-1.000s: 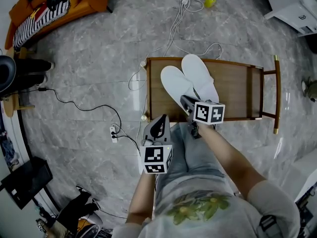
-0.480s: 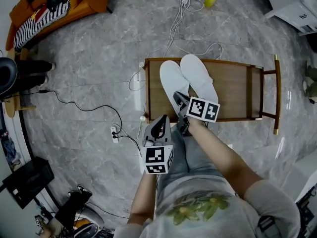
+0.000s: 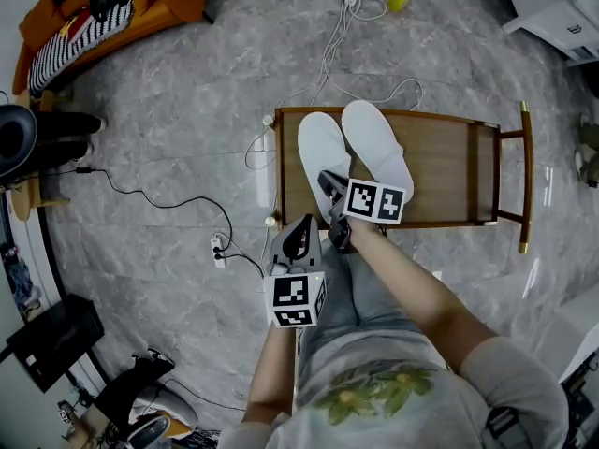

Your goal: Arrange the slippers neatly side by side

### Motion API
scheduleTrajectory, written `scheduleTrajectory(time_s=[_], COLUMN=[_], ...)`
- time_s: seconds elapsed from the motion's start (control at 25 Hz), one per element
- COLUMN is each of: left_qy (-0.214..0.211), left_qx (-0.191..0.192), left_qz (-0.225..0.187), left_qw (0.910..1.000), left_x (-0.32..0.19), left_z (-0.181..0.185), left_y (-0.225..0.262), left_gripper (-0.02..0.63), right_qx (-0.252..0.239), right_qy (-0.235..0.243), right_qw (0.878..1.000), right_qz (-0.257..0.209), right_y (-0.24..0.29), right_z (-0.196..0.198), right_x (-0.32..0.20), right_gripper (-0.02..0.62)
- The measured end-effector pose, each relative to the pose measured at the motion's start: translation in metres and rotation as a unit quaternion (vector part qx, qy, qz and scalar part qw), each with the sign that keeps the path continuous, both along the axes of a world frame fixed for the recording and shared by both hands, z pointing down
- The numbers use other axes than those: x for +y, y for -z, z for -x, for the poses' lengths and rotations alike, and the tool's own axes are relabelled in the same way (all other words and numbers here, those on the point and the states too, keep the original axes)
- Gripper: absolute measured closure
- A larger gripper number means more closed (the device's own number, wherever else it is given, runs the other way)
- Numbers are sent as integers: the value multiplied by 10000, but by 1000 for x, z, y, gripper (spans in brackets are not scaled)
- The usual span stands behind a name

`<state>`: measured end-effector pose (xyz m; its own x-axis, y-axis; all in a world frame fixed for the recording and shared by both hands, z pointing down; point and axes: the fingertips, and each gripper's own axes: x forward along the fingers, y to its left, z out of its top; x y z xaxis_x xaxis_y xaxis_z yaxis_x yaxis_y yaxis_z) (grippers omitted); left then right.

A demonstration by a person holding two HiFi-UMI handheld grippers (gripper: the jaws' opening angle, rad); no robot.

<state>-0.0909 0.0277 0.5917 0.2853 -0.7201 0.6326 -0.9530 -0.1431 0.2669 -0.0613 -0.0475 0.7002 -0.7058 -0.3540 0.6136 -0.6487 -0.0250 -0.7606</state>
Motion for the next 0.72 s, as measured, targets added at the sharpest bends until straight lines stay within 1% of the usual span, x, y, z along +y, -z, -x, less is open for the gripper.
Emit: scheduleTrajectory(time_s=[0.12, 0.2, 0.28, 0.4, 0.48, 0.72], left_qy=[5, -2, -16, -33, -40, -49], left_qx=[-7, -13, -25, -51, -57, -78], left_qz=[14, 20, 19, 1, -33, -224], left_qw=[10000, 10000, 10000, 10000, 10000, 9997], left_x=[1, 2, 3, 2, 0, -9], left_z=[1, 1, 1, 1, 2, 9], left_y=[-2, -2, -2, -1, 2, 21], left_gripper=[591, 591, 591, 591, 591, 591], right_qx=[75, 323, 618, 834, 954, 1298], right_qy=[204, 576, 952, 1297, 1477, 1826], right_qw=[9997, 9973, 9916, 9833, 9777, 9576], right_qz=[-106, -309, -622, -963, -1149, -1810], right_y=[0, 1, 3, 11, 18, 49], right_z=[7, 8, 6, 1, -3, -26], right_x=[0, 3, 4, 5, 4, 1], right_gripper=[573, 571, 545, 511, 498, 491])
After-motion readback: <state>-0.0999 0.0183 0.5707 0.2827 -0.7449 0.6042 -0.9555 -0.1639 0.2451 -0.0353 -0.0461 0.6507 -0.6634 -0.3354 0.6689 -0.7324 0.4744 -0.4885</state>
